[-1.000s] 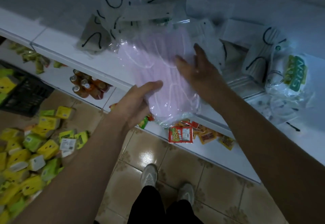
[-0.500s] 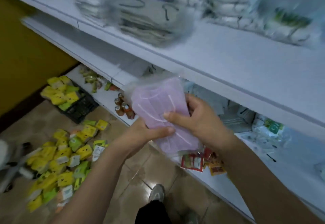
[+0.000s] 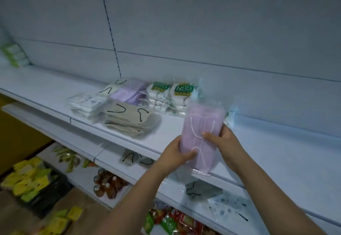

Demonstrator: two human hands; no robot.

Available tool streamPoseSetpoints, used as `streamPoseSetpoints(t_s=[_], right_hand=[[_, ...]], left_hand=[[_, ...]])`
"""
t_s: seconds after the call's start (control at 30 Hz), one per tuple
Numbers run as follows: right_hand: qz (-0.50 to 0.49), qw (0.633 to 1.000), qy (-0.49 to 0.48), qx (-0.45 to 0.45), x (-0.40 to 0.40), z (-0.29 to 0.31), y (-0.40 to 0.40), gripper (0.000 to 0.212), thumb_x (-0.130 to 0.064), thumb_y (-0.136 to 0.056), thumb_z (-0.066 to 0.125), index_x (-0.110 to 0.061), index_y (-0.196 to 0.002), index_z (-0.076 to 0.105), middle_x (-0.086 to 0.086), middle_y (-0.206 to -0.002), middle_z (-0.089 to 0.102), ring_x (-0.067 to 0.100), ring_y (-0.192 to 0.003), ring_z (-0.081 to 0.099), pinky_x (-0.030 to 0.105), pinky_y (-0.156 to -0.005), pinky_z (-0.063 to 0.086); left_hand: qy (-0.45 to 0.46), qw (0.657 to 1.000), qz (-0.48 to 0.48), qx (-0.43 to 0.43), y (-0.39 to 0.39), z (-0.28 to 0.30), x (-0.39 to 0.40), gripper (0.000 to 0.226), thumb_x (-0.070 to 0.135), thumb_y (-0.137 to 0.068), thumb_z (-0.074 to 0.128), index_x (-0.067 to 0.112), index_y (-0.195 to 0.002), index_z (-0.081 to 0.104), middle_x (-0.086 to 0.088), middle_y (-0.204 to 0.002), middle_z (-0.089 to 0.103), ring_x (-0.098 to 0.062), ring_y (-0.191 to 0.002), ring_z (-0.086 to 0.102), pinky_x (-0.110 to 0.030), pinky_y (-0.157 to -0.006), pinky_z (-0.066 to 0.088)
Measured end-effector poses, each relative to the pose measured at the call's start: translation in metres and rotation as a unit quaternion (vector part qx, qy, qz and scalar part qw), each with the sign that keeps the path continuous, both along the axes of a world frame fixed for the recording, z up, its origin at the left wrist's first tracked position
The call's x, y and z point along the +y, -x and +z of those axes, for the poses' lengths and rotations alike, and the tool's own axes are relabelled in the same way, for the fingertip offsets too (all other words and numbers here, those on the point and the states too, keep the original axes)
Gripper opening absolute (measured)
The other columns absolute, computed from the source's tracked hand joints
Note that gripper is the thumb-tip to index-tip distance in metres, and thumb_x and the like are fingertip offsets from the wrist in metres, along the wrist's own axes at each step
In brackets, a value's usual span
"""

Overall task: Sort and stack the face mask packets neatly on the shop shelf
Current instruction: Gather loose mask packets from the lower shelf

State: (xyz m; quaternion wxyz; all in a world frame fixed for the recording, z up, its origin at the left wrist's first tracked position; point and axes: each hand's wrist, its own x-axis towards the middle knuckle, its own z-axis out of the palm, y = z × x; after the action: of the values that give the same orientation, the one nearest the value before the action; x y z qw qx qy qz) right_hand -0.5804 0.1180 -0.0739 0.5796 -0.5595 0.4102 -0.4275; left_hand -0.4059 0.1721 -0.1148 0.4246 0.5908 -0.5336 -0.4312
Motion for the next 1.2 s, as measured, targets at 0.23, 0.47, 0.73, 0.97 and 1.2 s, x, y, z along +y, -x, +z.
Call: streamPoseSetpoints(t_s=[0.23, 0.47, 0.73, 0.97, 1.2], right_hand=[[-0.054, 0.995, -0.03, -0.079, -0.029, 0.025, -0.043, 0.038, -0.013, -0.082, 0.077, -0.012, -0.119, 0.065, 0.007, -0.108, 0.075, 0.029, -0.099, 0.071, 0.05, -0.092, 0.055], [-0.001, 0.984, -0.054, -0.17, -0.056, 0.052, -0.173, 0.037, -0.014, -0.091, 0.066, -0.011, -0.127, 0.059, 0.008, -0.114, 0.073, 0.025, -0.102, 0.07, 0.041, -0.086, 0.056], [-0.018, 0.996, -0.07, -0.051, -0.148, 0.03, -0.344, 0.029, -0.009, -0.09, 0.065, -0.008, -0.119, 0.063, 0.014, -0.11, 0.073, 0.029, -0.097, 0.071, 0.042, -0.083, 0.058], [-0.117, 0.974, -0.08, 0.178, -0.222, 0.044, -0.406, 0.064, -0.047, -0.072, 0.064, -0.008, -0.123, 0.055, 0.022, -0.118, 0.065, 0.037, -0.095, 0.067, 0.035, -0.066, 0.05], [-0.159, 0.929, 0.021, 0.333, -0.242, 0.069, -0.399, 0.054, -0.035, -0.1, 0.048, -0.013, -0.149, 0.04, 0.005, -0.153, 0.043, 0.027, -0.133, 0.047, 0.026, -0.105, 0.034]], left_hand=[[0.001, 1.0, 0.026, 0.017, -0.03, 0.025, 0.001, 0.046, 0.045, -0.084, 0.076, 0.026, -0.123, 0.059, 0.009, -0.116, 0.071, -0.009, -0.105, 0.069, -0.04, -0.095, 0.056], [0.029, 0.995, 0.086, 0.041, -0.139, 0.063, -0.009, 0.037, 0.03, -0.091, 0.071, 0.026, -0.125, 0.057, 0.002, -0.112, 0.073, -0.018, -0.098, 0.072, -0.042, -0.09, 0.059], [0.049, 0.992, 0.11, -0.032, -0.316, 0.072, -0.096, 0.051, 0.019, -0.091, 0.064, 0.035, -0.135, 0.042, 0.002, -0.112, 0.062, -0.014, -0.083, 0.065, -0.028, -0.075, 0.055], [-0.005, 0.99, 0.046, -0.134, -0.389, 0.059, -0.206, 0.055, 0.022, -0.093, 0.062, 0.015, -0.142, 0.04, -0.009, -0.121, 0.065, -0.025, -0.1, 0.065, -0.024, -0.073, 0.042], [-0.054, 0.901, 0.01, -0.43, -0.388, 0.04, -0.247, 0.055, 0.05, -0.088, 0.059, 0.009, -0.125, 0.052, -0.014, -0.124, 0.056, -0.035, -0.116, 0.05, -0.038, -0.093, 0.042]])
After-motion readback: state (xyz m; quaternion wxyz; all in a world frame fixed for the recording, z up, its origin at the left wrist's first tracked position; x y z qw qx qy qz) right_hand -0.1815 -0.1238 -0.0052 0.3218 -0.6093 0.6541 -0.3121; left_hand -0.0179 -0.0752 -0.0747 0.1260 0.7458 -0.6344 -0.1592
